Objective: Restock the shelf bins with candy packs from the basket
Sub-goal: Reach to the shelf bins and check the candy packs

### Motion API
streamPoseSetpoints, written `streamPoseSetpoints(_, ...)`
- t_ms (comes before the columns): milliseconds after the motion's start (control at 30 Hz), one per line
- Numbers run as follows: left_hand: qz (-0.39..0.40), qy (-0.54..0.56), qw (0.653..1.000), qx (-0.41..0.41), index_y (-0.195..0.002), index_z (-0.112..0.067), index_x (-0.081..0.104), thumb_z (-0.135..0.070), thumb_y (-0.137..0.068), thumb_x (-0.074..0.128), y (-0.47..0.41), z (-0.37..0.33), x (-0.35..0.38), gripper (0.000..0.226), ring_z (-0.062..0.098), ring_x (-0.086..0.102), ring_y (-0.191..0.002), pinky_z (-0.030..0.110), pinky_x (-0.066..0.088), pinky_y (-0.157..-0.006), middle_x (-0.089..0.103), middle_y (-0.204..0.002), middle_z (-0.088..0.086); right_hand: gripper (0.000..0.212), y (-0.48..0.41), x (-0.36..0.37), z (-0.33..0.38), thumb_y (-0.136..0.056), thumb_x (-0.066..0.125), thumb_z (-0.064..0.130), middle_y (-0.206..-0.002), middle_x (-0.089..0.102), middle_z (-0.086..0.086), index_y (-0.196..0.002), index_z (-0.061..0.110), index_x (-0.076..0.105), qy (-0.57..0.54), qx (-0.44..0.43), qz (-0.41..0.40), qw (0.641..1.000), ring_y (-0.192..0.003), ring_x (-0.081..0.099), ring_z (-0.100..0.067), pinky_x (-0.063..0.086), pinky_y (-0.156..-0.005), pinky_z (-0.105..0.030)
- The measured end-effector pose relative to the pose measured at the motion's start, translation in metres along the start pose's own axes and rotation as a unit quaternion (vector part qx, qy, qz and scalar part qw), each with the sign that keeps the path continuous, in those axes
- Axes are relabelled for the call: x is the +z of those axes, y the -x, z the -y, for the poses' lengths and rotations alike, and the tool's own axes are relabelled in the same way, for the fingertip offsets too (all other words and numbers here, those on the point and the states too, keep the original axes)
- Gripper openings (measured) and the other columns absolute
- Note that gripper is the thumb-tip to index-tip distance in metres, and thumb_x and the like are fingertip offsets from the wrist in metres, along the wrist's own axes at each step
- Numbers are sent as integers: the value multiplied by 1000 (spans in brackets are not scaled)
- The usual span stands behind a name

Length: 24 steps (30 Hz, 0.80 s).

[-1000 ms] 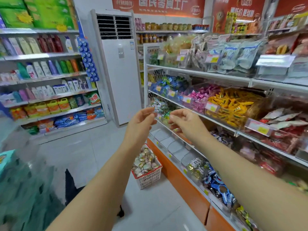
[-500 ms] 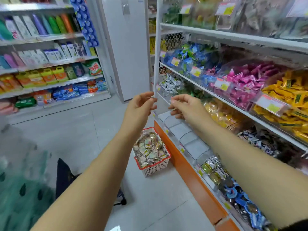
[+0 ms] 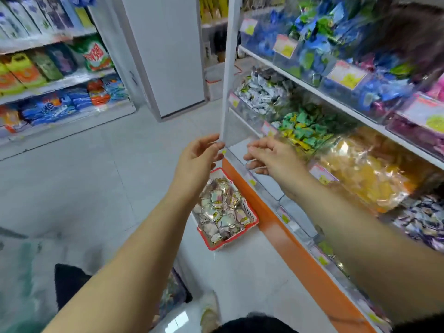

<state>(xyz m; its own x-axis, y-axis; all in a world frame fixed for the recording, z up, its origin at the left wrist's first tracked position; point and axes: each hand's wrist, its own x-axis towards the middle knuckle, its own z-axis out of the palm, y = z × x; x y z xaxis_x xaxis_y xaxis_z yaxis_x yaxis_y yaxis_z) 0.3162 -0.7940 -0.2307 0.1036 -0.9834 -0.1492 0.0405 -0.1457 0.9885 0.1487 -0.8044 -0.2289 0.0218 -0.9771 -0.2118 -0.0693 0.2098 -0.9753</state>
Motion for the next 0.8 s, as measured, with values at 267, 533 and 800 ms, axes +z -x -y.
streamPoseSetpoints(267,65,-17,997,-42,-115,-17,64,-10,-101,54,-124,7,9,18,9,66,-82,18,53,-77,69,-107,1,2,-97,0,-15,-97,62,15,-86,70,-4,-98,14,63,-1,57,-53,997,-69,62,-14,49,-64,-23)
streamPoseSetpoints(533,80,-67,994,-43,-115,-26,65,-18,-104,51,-240,6,18,19,5,70,-88,28,53,-89,73,-106,-9,12,-213,-6,1,-97,61,23,-92,74,2,-107,17,65,34,59,-61,996,-77,68,-11,53,-75,-25)
streamPoseSetpoints(800,128,-79,987,-47,-121,-18,65,-17,-104,52,-337,8,7,22,4,70,-86,20,54,-81,73,-108,-4,10,-289,10,7,-97,61,23,-90,75,4,-105,18,65,47,84,-65,993,-80,69,-13,52,-75,-24)
